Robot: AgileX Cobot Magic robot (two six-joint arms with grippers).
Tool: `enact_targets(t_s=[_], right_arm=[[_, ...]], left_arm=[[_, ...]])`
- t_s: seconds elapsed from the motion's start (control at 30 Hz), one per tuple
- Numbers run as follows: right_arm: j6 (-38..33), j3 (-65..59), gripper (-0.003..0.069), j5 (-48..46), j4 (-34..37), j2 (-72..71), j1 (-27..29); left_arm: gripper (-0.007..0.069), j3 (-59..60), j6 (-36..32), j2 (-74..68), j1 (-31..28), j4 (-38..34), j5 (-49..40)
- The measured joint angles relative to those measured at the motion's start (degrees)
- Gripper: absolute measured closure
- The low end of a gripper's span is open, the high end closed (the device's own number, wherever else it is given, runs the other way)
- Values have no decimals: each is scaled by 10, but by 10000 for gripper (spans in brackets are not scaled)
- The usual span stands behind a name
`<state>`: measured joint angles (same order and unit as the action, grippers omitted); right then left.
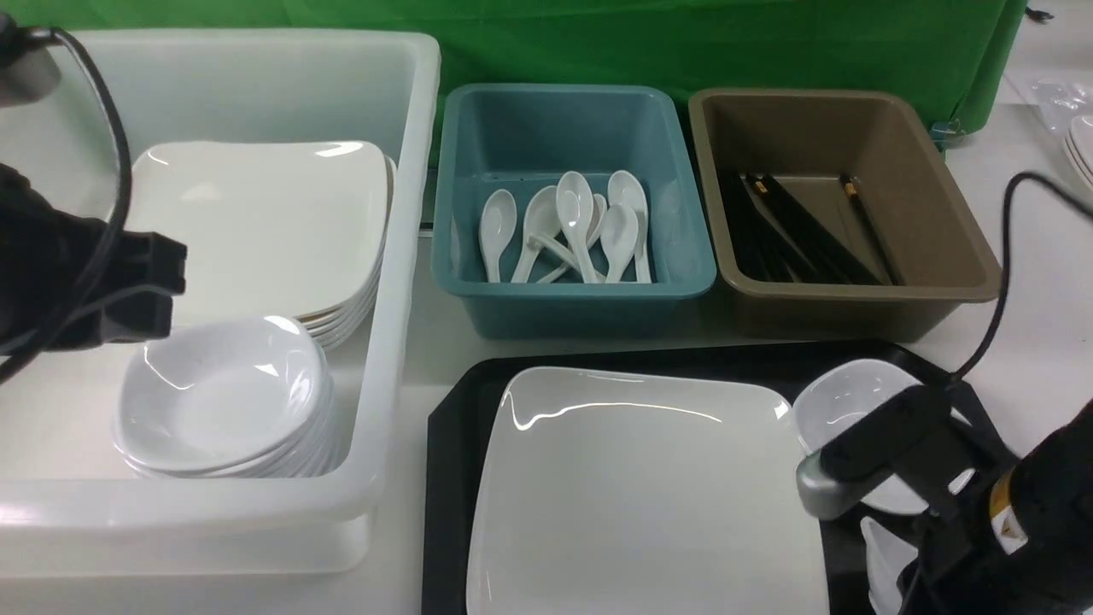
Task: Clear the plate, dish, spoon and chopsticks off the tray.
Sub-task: Use the right arm to grab a small plate from the dinner plate, then use the right arm to put the small plate into the large storage box on the left
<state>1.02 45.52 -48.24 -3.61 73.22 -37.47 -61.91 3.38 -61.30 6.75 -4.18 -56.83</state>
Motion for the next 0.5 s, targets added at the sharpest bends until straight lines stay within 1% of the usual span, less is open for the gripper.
enact_targets(t_s=[0.07,0.17,0.23,0.27,0.3,0.33,0.37,0.4,0.5], right_arm=[[1,52,593,-36,5,-36,0],[-6,116,593,-48,5,-57,0],[-21,174,593,-46,5,-56,0],[-30,195,593,-44,6,-51,0],[-35,206,593,-43,6,-50,-1],[-57,249,593,-38,15,-34,-5],[-67,260,593,-35,21,-27,-7],[-96,302,593,-25,42,-2,-18],[-140,371,593,2,75,48,-47]], left_arm=[[571,0,7,0,0,6,1],[571,0,36,0,-4,35,7],[571,0,54,0,-27,58,9],[571,0,58,0,-45,61,9],[571,0,58,0,-49,61,9],[571,0,58,0,-81,59,9],[571,0,57,0,-91,57,9],[571,0,45,0,-147,33,9],[571,0,18,0,-221,-33,23]])
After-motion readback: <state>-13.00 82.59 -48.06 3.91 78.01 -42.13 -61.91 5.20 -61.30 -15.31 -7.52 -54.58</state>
